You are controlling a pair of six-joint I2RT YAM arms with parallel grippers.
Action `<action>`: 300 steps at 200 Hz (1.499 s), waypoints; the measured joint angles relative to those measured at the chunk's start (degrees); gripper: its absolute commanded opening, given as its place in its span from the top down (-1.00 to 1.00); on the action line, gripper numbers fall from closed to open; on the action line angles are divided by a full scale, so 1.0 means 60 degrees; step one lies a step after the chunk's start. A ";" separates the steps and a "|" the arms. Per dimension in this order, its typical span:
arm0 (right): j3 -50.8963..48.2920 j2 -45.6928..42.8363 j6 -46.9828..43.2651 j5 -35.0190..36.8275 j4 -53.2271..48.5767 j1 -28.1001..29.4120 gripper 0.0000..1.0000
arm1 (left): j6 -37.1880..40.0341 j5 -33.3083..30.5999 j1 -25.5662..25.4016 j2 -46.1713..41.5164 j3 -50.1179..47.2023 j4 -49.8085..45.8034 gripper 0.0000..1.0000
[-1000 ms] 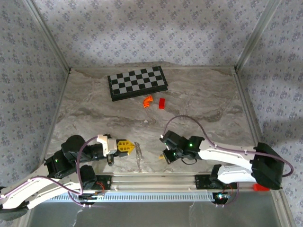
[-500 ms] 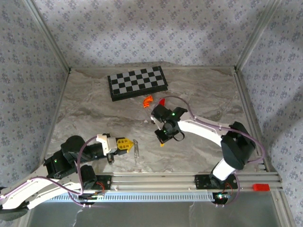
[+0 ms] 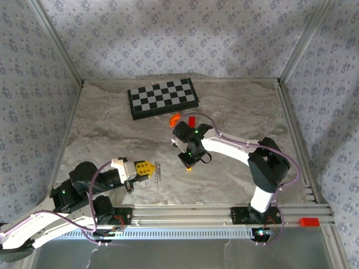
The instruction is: Put the keys on the keyring
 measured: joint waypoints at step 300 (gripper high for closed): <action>-0.0918 0.0543 0.0284 -0.0186 -0.1078 0.0827 0.36 | -0.0004 -0.0033 0.0000 -0.0004 -0.0004 0.0011 1.00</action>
